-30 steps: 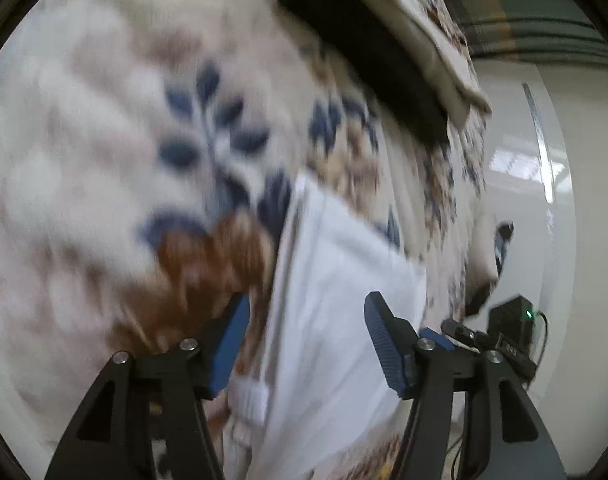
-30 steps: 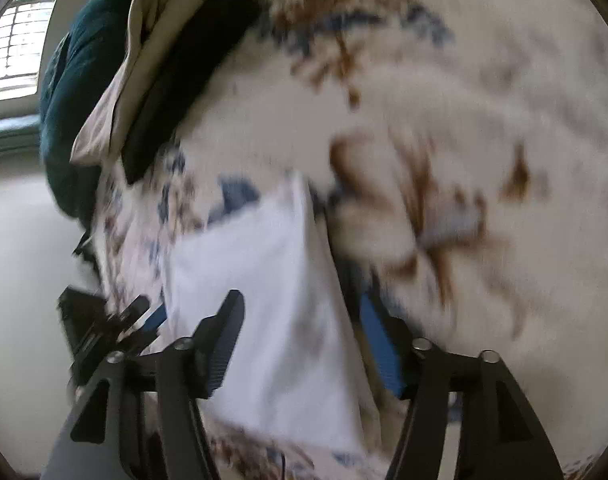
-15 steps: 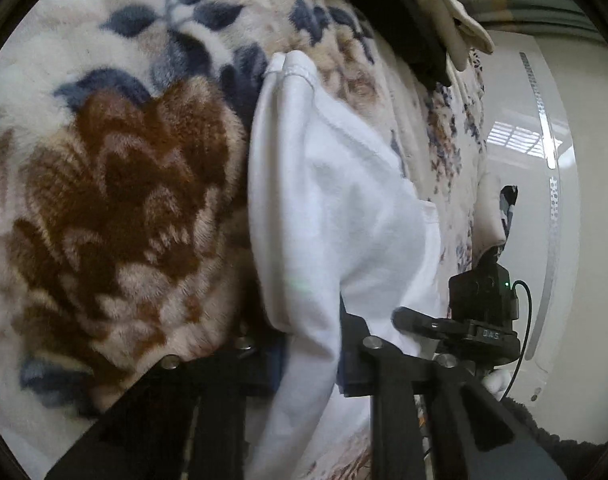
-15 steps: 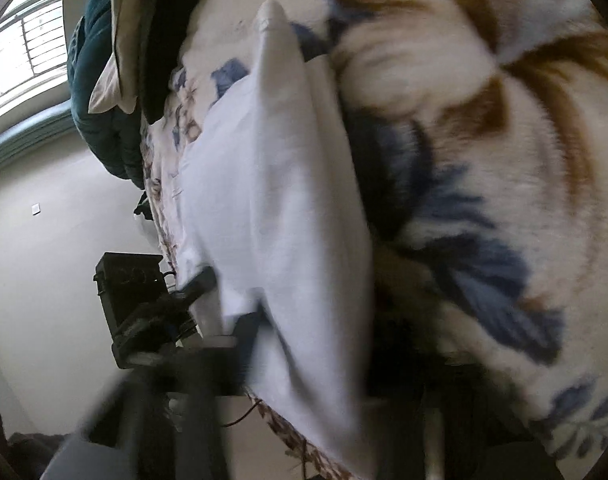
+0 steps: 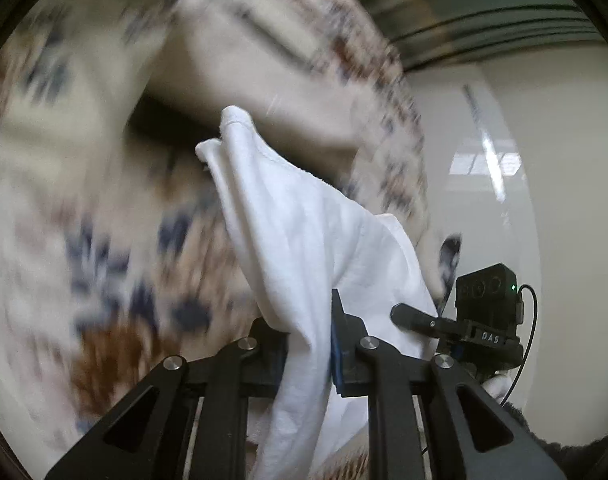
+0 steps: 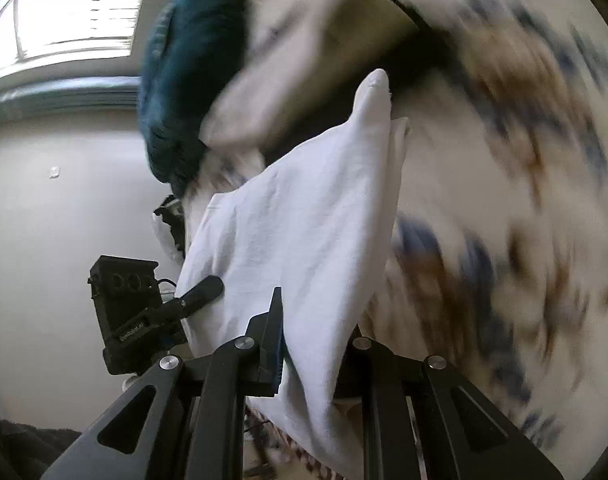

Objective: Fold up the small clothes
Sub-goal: 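Lift the folded shirt with both tools and place it on the clothes stack, then open both tools and raise them away from the stack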

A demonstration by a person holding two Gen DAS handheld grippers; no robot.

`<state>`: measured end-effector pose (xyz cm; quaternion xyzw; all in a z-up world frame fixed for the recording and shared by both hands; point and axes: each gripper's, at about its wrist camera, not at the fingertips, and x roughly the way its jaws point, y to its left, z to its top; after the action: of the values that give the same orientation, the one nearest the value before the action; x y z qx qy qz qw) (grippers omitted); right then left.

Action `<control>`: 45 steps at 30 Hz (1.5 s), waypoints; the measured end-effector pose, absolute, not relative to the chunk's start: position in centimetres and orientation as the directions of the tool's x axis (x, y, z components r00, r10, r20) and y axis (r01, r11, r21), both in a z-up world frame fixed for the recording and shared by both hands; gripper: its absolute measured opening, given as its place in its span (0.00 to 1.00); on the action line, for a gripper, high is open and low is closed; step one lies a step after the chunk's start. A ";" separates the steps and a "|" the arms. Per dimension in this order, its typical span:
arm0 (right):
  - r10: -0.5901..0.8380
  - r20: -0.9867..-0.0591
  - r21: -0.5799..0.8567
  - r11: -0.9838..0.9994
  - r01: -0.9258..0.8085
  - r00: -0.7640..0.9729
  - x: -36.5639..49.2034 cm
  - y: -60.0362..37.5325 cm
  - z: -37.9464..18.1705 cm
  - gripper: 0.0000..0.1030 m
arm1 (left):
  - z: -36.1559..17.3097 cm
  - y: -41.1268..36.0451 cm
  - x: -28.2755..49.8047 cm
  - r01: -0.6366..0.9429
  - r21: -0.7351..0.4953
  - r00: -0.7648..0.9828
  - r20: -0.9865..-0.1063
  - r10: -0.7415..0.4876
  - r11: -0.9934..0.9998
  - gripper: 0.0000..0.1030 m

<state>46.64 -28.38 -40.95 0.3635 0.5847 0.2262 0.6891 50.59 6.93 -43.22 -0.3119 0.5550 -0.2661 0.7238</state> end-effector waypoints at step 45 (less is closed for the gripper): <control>-0.260 -0.846 -0.228 0.965 0.126 0.466 50.9 -21.5 -27.5 1.00 | -34.8 1.8 56.4 0.027 -0.041 0.533 -0.845 -0.049 0.999 1.00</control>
<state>50.92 -21.52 -27.49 -0.0667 0.5043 -0.1132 0.8535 56.41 1.75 -34.76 -0.0116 0.4830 -0.0216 0.8753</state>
